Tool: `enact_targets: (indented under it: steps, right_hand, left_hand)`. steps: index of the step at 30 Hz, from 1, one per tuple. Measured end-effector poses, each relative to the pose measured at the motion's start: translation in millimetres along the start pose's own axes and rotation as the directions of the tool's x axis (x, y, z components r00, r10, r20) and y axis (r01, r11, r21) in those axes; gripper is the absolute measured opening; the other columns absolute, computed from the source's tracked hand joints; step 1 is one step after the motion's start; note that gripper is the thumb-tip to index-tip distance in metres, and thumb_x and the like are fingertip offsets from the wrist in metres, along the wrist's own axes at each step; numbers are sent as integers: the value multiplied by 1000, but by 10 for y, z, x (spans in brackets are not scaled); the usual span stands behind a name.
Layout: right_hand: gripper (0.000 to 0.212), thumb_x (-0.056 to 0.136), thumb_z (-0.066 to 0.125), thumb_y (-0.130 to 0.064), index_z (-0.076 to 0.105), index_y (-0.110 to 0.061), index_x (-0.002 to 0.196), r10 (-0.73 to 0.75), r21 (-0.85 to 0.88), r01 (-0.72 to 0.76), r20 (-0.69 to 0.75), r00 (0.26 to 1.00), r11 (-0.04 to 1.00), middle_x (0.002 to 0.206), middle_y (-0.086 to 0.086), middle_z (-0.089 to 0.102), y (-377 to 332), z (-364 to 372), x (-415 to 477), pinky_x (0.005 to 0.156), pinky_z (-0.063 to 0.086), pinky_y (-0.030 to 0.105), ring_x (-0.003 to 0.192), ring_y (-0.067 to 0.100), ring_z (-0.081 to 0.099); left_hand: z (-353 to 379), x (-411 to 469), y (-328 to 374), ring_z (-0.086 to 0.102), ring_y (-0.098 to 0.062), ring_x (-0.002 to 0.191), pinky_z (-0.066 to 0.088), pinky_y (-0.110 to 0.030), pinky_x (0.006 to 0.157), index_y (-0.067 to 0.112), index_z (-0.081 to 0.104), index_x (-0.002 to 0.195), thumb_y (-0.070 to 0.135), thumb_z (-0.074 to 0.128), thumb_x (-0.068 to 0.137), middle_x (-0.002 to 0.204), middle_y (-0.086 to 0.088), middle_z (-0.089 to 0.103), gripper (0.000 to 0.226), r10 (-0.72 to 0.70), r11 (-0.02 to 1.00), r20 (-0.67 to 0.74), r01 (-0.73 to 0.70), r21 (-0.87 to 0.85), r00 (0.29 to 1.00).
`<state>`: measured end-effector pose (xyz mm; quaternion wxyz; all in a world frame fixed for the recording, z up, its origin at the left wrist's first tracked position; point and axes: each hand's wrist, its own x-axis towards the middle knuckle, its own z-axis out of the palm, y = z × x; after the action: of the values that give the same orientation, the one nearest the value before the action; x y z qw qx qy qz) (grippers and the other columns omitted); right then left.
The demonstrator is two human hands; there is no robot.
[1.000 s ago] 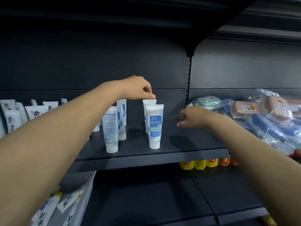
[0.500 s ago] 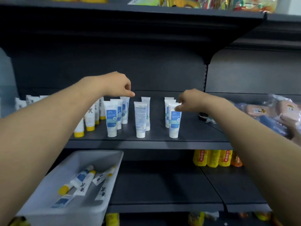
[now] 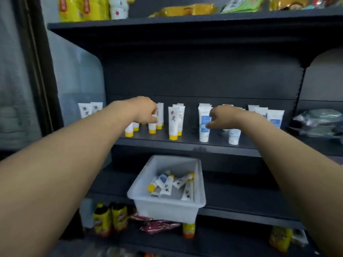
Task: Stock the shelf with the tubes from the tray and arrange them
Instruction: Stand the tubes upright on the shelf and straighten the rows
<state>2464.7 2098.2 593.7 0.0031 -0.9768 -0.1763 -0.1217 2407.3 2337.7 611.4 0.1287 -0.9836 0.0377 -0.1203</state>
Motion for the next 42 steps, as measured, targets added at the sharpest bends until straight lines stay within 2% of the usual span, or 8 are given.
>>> enact_targets:
  steps: [3,8,14,20,25,30,39,42]
  right_hand:
    - [43,89,54,-39,56,-7,118,-18,29,18,25,1000,999,120,10,59,-464,170,-9,83,43,33,110,28,53]
    - [33,89,54,-38,54,-6,95,-56,26,54,99,993,998,100,11,58,-1011,510,53,69,37,29,86,25,50]
    - [41,91,52,-39,56,-5,115,-92,19,90,191,977,996,119,14,58,-1289,1091,264,76,39,29,108,29,54]
    - [45,90,52,-37,51,-10,126,-57,45,46,288,956,998,127,11,57,-1199,1897,665,95,45,37,116,29,53]
    - [42,93,50,-31,49,-9,129,-35,73,8,376,926,997,133,13,54,-928,2529,1024,93,42,33,123,29,49]
    - [35,92,47,-28,54,-7,119,65,111,-136,489,870,984,124,14,56,-603,3101,1209,75,39,29,111,30,56]
    - [52,89,47,-24,35,-1,133,222,111,-360,612,759,926,113,12,56,-386,3695,1174,63,37,28,86,26,50]
    - [38,92,43,-23,46,-4,125,239,89,-359,598,765,929,119,13,58,-380,3757,1154,71,39,29,103,29,57]
  left_hand:
    - [200,-270,-298,54,-31,110,46,-36,90,7,57,118,36,49,92,119,-14,57,41,0,1000,10,1,-19,1000]
    - [599,-465,-635,51,-29,111,45,-36,92,10,53,122,37,48,92,121,-11,54,41,11,996,65,-5,-86,998]
    - [1169,-316,-744,52,-27,110,43,-34,87,10,53,121,38,48,93,122,-10,54,40,58,982,98,-38,-187,993]
    - [1929,233,-676,51,-25,111,42,-33,90,11,52,124,36,50,92,123,-9,53,41,109,962,154,-64,-267,982]
    - [2542,851,-510,51,-28,113,41,-32,90,9,52,123,34,51,92,124,-12,52,40,137,943,212,-63,-326,968]
    - [3097,1312,-257,52,-29,114,44,-34,93,9,53,121,33,50,92,125,-12,52,38,151,918,292,-25,-395,945]
    - [3864,1773,213,59,-33,101,36,-27,71,-1,59,105,33,49,91,113,-19,62,38,120,859,436,126,-496,892]
    - [4121,1923,363,60,-31,104,44,-31,80,3,57,115,38,52,89,118,-16,62,44,76,829,476,210,-518,876]
